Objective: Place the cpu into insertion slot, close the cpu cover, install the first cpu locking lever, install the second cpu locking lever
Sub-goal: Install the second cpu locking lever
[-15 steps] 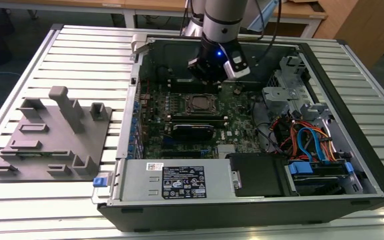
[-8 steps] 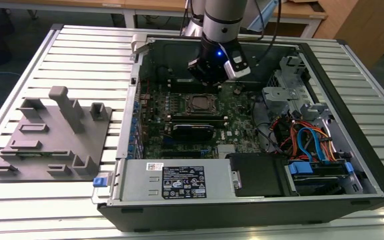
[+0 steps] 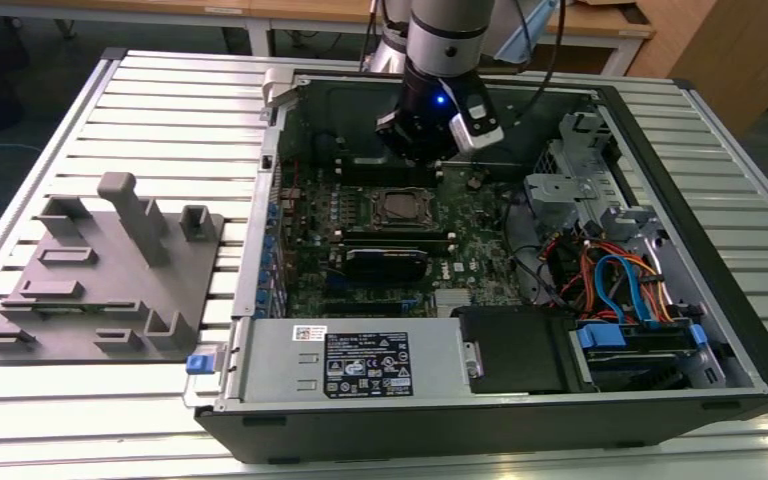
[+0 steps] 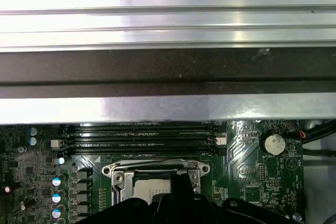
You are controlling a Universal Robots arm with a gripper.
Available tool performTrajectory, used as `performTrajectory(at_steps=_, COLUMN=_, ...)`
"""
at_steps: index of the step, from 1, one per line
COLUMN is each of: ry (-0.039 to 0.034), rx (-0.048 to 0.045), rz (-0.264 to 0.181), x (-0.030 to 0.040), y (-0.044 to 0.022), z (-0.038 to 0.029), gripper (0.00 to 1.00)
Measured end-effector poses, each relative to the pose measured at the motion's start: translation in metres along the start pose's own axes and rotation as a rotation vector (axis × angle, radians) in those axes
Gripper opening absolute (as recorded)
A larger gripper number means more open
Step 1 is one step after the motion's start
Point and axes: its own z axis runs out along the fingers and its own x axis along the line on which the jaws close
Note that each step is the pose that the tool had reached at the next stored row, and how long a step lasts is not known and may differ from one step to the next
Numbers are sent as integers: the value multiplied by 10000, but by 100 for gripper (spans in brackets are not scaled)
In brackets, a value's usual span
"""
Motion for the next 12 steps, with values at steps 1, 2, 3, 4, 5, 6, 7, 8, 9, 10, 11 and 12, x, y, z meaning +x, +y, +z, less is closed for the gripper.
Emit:
performTrajectory(at_steps=1, ry=-1, rx=-2, rz=-1, x=-1, y=-4, z=0, gripper=11)
performTrajectory(at_steps=2, ry=0, rx=0, rz=-1, x=-1, y=-10, z=-1, gripper=11)
performTrajectory(at_steps=3, ry=1, rx=1, rz=0, x=-1, y=-21, z=-2, gripper=11)
performTrajectory(at_steps=4, ry=1, rx=2, rz=0, x=-1, y=-34, z=-2, gripper=11)
performTrajectory(at_steps=5, ry=1, rx=3, rz=0, x=-2, y=-52, z=-3, gripper=11)
performTrajectory(at_steps=6, ry=0, rx=6, rz=0, x=-3, y=-71, z=-4, gripper=11)
performTrajectory(at_steps=7, ry=-1, rx=12, rz=1, x=-3, y=-89, z=-5, gripper=11)
performTrajectory(at_steps=8, ry=0, rx=19, rz=1, x=-3, y=-106, z=-6, gripper=11)
performTrajectory(at_steps=9, ry=0, rx=27, rz=1, x=-4, y=-125, z=-8, gripper=11)
performTrajectory(at_steps=10, ry=-1, rx=34, rz=1, x=-4, y=-141, z=-8, gripper=11)
performTrajectory(at_steps=11, ry=-1, rx=41, rz=0, x=-4, y=-157, z=-9, gripper=11)
performTrajectory(at_steps=12, ry=-1, rx=44, rz=1, x=-4, y=-178, z=-10, gripper=11)
